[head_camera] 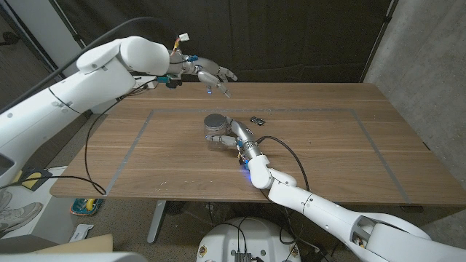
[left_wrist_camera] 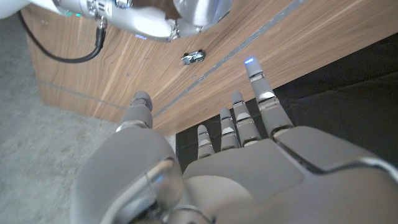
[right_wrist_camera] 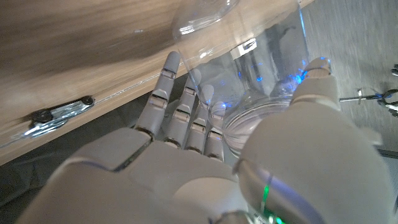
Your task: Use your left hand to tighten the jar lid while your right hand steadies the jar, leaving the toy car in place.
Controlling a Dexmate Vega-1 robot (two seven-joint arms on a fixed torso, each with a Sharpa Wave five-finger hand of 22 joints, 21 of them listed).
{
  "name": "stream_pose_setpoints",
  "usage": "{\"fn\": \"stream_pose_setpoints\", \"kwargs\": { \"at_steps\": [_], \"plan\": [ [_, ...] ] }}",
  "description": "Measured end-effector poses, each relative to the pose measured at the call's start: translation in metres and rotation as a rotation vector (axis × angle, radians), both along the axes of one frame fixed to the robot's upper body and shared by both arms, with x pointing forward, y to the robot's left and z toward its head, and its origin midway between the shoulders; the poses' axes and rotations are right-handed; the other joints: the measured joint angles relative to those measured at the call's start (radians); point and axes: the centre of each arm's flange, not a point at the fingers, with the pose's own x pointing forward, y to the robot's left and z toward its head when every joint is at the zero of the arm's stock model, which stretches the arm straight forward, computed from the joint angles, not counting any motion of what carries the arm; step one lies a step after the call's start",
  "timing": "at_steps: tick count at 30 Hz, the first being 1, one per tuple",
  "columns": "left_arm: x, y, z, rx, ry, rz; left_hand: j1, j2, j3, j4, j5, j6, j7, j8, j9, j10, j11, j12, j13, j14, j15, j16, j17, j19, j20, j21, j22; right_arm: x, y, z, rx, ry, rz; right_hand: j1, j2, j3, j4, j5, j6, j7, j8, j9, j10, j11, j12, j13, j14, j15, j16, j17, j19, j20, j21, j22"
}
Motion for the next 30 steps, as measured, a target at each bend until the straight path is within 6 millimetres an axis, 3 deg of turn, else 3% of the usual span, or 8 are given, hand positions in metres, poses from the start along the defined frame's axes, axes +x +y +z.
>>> {"fn": "stream_pose_setpoints", "kwargs": {
  "at_steps": [8, 15, 19, 25, 30],
  "plan": [
    [-0.007, -0.012, 0.001, 0.090, -0.034, 0.107, 0.062, -0.008, 0.004, 0.004, -0.004, 0.058, 0.010, 0.011, 0.000, 0.059, -0.002, 0.010, 0.008, 0.042, -0.023, 0.008, 0.005, 0.040, 0.001, 0.004, -0.005, 0.004, -0.003, 0.000, 0.042, -0.003, -0.063, 0.000, 0.000, 0.000, 0.000, -0.005, 0.000, 0.000, -0.004, 0.000, 0.002, -0.002, 0.000, 0.000, 0.004, -0.004, 0.000, 0.001, 0.000, 0.000, 0.000, 0.000],
    [-0.009, -0.025, 0.000, 0.162, -0.065, 0.184, 0.083, -0.026, -0.018, 0.021, -0.004, 0.082, 0.011, 0.011, 0.005, 0.096, -0.008, 0.023, 0.019, 0.076, -0.039, 0.024, 0.011, 0.073, -0.014, 0.014, -0.006, 0.008, -0.008, -0.002, 0.083, -0.005, -0.117, 0.000, 0.000, 0.000, 0.000, -0.008, 0.000, 0.000, -0.006, 0.000, 0.005, -0.005, 0.000, -0.006, 0.008, -0.008, -0.009, 0.003, 0.000, 0.000, 0.000, -0.005],
    [-0.008, -0.030, -0.002, 0.190, -0.073, 0.216, 0.092, -0.039, -0.037, 0.025, -0.004, 0.089, 0.014, 0.011, 0.005, 0.094, 0.004, 0.023, 0.019, 0.071, -0.035, 0.018, 0.004, 0.092, -0.026, 0.020, -0.010, 0.010, -0.010, -0.002, 0.098, -0.006, -0.133, 0.000, 0.000, 0.000, 0.000, -0.009, -0.001, 0.000, -0.006, 0.000, 0.005, -0.005, 0.000, -0.006, 0.010, -0.009, -0.017, 0.035, -0.004, 0.004, 0.000, -0.005],
    [-0.003, -0.034, -0.006, 0.231, -0.103, 0.272, 0.090, -0.041, -0.047, 0.036, -0.004, 0.089, 0.014, 0.007, 0.005, 0.060, -0.001, 0.004, 0.023, 0.034, -0.020, -0.004, -0.001, 0.070, -0.004, 0.011, -0.014, 0.013, -0.013, -0.002, 0.113, -0.008, -0.150, -0.002, 0.001, 0.000, 0.000, -0.012, -0.001, 0.000, -0.004, 0.000, 0.001, -0.001, 0.000, -0.006, 0.020, -0.020, -0.024, 0.042, -0.004, 0.004, 0.008, -0.005],
    [0.005, -0.039, -0.014, 0.251, -0.112, 0.286, 0.105, -0.034, -0.056, 0.036, -0.004, 0.107, 0.011, 0.007, 0.009, 0.107, -0.015, 0.016, 0.023, 0.082, -0.066, 0.008, -0.001, 0.131, -0.035, 0.027, -0.014, 0.014, -0.015, -0.001, 0.122, -0.010, -0.156, -0.002, 0.002, 0.000, 0.000, -0.015, -0.001, 0.000, -0.004, 0.000, 0.001, -0.001, 0.000, -0.006, 0.026, -0.025, -0.027, 0.044, -0.005, -0.005, 0.008, -0.005]
  ]
}}
